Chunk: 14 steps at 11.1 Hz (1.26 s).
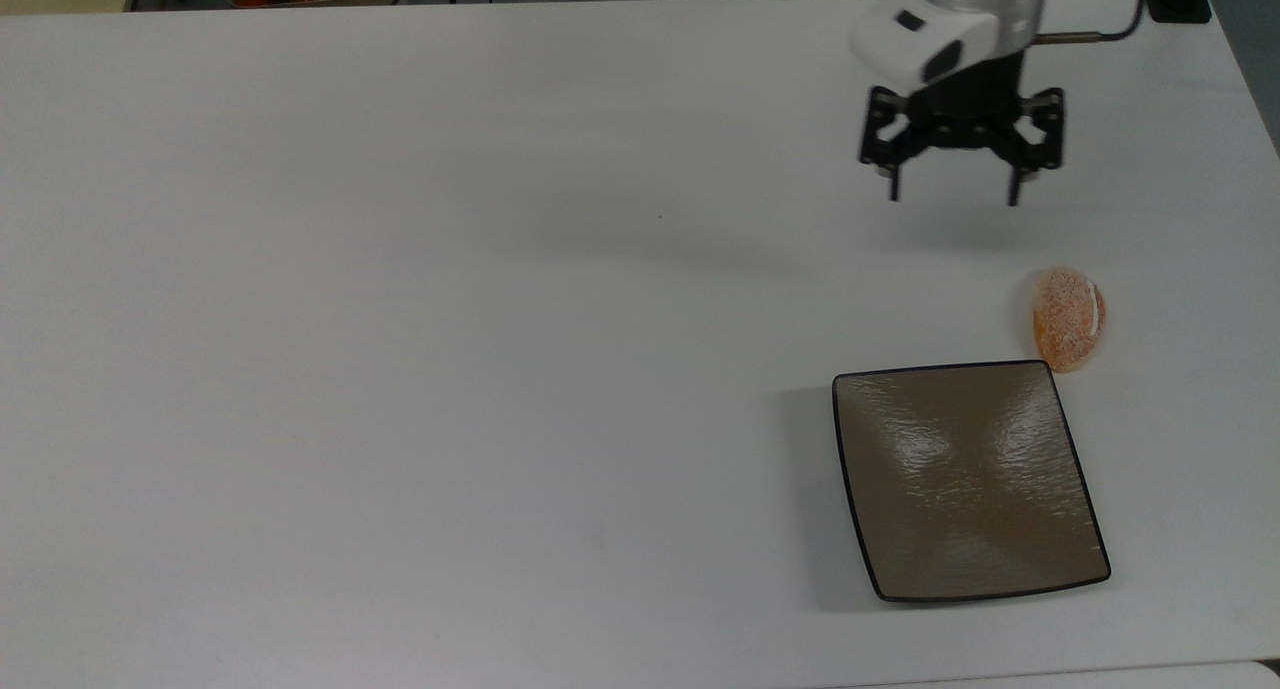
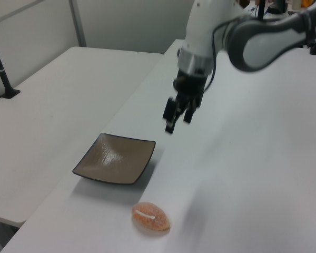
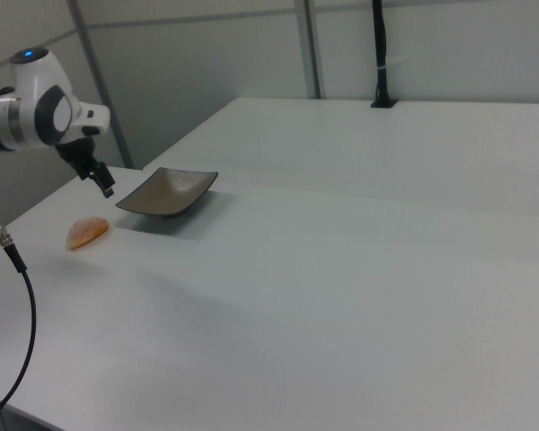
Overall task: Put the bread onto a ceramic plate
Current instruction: 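Move the open gripper over the orange bread roll beside the plate, then lower the gripper around the bread roll and close on it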
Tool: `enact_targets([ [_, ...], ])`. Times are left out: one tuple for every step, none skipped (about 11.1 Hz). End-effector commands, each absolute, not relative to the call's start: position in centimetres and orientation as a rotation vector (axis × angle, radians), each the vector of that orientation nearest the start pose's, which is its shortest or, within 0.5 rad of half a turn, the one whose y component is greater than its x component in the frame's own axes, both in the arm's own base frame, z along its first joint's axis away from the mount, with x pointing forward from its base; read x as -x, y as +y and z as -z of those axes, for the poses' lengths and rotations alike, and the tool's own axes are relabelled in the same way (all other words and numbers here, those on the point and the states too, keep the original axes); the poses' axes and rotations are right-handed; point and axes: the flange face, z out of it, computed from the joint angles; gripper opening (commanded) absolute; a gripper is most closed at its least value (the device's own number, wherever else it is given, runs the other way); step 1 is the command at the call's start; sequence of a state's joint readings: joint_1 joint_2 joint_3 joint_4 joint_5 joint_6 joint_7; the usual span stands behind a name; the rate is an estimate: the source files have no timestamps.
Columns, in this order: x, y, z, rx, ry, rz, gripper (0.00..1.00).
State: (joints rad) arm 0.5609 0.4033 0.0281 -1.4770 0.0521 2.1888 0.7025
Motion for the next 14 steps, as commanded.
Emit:
enact_targets([
  [-58.0,44.8,-44.8,2.851,0.141,0.391,1.00],
  [-57.7,46.3,-43.6,2.825,0.113,0.428,1.00],
  [-57.6,47.5,-43.0,2.810,0.086,0.463,1.00],
  [-58.1,48.2,-41.8,2.818,0.073,0.483,1.00],
  [-58.2,49.4,-40.5,2.818,0.046,0.506,1.00],
  [-58.2,50.3,-39.2,2.819,0.025,0.527,1.00],
  [-57.9,51.3,-38.1,2.806,0.003,0.556,1.00],
  [-57.8,51.9,-36.7,2.805,-0.012,0.581,1.00],
  [-57.7,52.5,-36.0,2.791,-0.005,0.609,1.00],
  [-57.5,53.2,-35.4,2.781,-0.014,0.626,1.00],
  [-57.5,53.7,-34.7,2.780,-0.018,0.629,1.00],
  [-57.3,54.1,-34.3,2.786,-0.036,0.635,1.00],
  [-57.2,54.4,-33.2,2.797,-0.053,0.637,1.00],
  [-56.9,54.7,-32.4,2.800,-0.068,0.640,1.00],
])
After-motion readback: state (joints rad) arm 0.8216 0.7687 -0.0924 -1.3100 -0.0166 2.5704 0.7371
